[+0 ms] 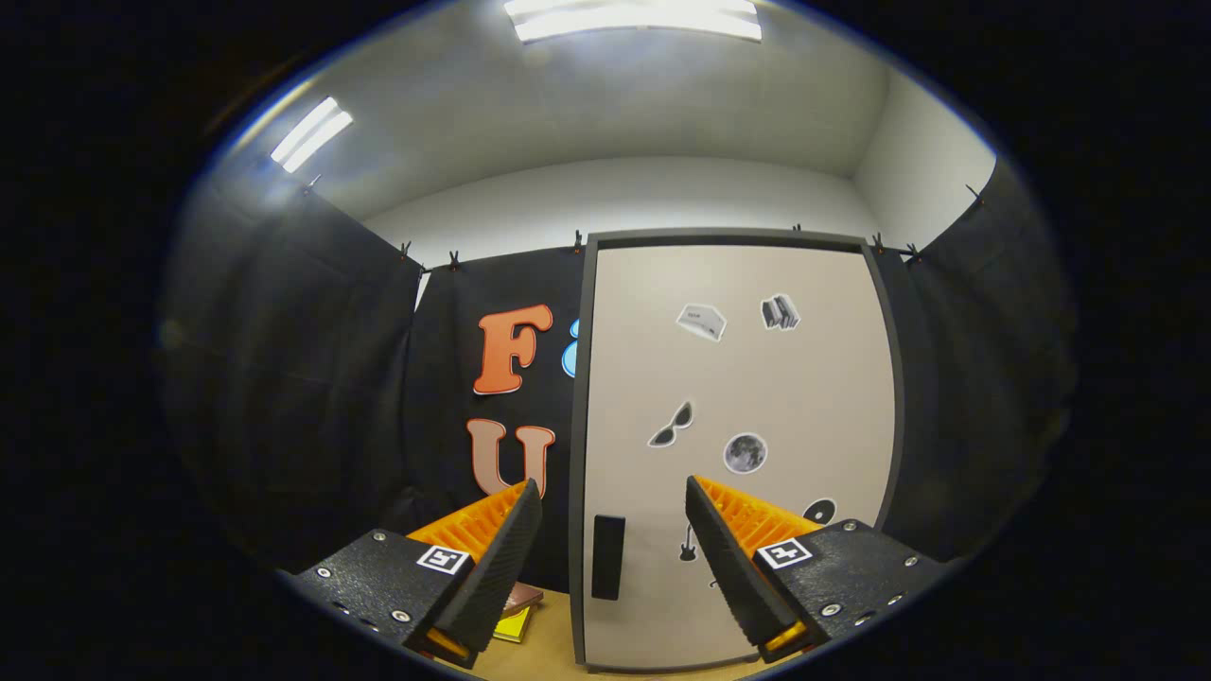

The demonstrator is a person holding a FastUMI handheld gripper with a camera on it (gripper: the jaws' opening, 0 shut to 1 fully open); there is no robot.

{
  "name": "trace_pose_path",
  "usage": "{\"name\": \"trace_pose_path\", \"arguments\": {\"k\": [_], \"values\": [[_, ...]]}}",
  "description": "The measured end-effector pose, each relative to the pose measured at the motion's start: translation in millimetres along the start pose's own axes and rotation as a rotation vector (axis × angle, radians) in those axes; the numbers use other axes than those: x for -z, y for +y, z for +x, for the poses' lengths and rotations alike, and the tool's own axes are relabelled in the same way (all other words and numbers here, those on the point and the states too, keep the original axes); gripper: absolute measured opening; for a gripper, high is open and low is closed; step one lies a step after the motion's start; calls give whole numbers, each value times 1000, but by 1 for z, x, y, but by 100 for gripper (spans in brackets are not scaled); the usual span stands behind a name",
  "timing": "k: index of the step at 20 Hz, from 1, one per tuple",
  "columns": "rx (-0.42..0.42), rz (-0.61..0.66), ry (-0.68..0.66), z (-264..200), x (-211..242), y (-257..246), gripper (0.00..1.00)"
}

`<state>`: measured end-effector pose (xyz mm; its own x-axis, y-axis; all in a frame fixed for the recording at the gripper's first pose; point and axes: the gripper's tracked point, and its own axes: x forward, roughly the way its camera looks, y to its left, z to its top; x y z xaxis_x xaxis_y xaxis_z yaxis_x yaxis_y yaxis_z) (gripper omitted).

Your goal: Open the shoe cabinet door, grab the shoes and put them into the shoe cabinet, then close the shoe cabinet door.

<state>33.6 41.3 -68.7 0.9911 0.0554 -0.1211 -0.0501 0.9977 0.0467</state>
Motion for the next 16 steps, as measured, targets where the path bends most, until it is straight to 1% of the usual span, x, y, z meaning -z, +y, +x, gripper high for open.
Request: {"name": "trace_pose_path", "arguments": {"k": [4, 7, 9, 10, 11, 12, 13, 14, 15, 16], "values": [[20, 2, 121, 33, 60, 2, 95], [30, 62, 219, 56, 100, 6, 94], [40, 84, 256, 70, 120, 5, 90], [52, 79, 272, 76, 128, 4, 85], [65, 69, 285, 82, 135, 2, 82], [76, 59, 288, 87, 140, 2, 78], [88, 52, 289, 92, 144, 1, 76], [98, 47, 288, 97, 148, 1, 71], [131, 36, 280, 102, 150, -4, 70], [171, 32, 282, 100, 151, -9, 66]]}}
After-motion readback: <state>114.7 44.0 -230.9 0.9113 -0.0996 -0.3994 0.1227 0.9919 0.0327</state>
